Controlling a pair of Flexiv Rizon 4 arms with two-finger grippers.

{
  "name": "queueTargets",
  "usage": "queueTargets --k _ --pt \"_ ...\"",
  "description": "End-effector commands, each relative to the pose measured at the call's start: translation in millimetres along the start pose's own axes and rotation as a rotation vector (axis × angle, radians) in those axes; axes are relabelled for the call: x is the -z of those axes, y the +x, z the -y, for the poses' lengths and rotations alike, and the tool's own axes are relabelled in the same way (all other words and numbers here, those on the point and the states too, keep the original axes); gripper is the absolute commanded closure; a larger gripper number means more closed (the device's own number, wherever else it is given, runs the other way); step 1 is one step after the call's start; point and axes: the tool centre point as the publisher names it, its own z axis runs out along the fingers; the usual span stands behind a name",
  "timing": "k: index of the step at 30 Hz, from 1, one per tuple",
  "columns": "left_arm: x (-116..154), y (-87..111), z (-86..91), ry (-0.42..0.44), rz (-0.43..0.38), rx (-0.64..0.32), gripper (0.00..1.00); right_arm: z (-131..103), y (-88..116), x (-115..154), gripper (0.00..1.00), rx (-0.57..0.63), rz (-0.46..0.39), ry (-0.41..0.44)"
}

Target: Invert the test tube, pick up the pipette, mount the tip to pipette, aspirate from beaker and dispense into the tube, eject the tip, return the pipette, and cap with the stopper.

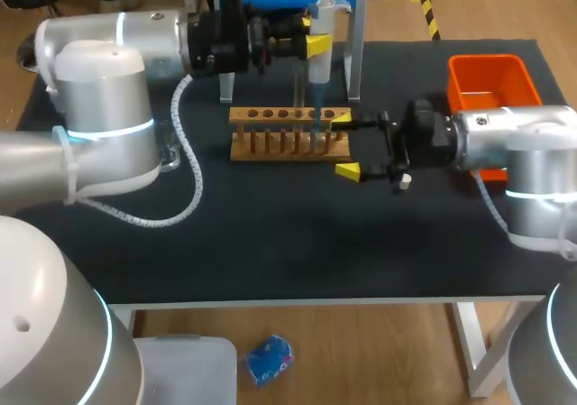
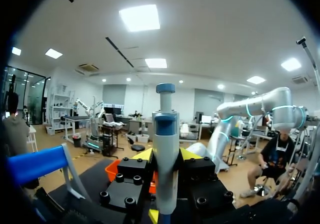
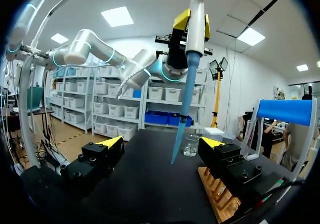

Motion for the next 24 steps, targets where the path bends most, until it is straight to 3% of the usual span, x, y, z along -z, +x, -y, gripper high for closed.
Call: queueTargets --k 1,19,24 --pt "28.8 20.8 -2.3 0.017 0.084 0.001 1.00 -3.1 4.9 6.2 0.00 0.005 0.004 0.004" --pt "25.9 25.0 -4.5 0.026 0.086 0.005 1.00 -8.0 10.0 13.9 0.00 0.015 0.003 0.003" --pt "72.2 4.0 -0.4 0.047 0.244 -0.040 1.00 -8.0 10.0 13.9 0.00 0.015 0.003 0.003"
